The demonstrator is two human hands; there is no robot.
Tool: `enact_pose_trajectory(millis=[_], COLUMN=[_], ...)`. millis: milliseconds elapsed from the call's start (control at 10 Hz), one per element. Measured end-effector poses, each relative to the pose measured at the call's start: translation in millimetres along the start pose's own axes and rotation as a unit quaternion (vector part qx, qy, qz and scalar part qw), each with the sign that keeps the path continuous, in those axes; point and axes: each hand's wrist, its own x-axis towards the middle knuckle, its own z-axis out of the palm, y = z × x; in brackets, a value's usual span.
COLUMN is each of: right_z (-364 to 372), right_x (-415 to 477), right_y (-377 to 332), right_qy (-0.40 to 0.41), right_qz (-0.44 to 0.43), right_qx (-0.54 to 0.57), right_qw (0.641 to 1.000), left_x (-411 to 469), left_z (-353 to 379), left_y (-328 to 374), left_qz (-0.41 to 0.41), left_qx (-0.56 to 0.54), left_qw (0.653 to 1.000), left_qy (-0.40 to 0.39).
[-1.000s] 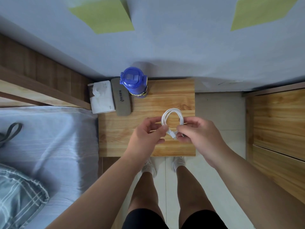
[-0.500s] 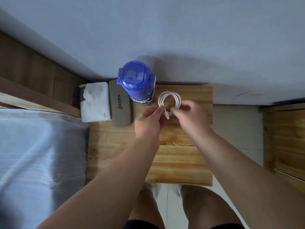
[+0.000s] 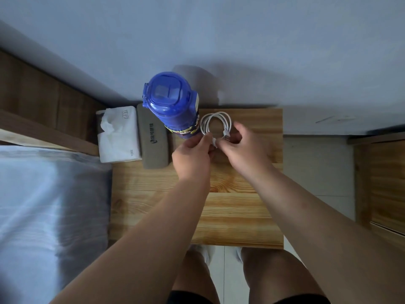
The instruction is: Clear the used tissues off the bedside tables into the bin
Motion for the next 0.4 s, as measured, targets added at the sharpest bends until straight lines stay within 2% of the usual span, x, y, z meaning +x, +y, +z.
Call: enact_pose_trajectory(millis=[300,400], right_z=[-12.8,-30.3], right_x=[-16.9,-41.6], right_y=[1.7,-6.3], right_qy=[0.024,0.046], right_qz=[0.027,0.030], right_qx=[-0.012,0.007], right_qw=[0.999,0.998], left_x=[-15.0,-36.6], left_z=[-14.7,-31.2], left_y=[6.4,15.3], left_qz=[-0.007,-0.036], left_qx=[0.005,0.026], left_qw=[1.000,0.999], left_qy=[-0.013,-0.027])
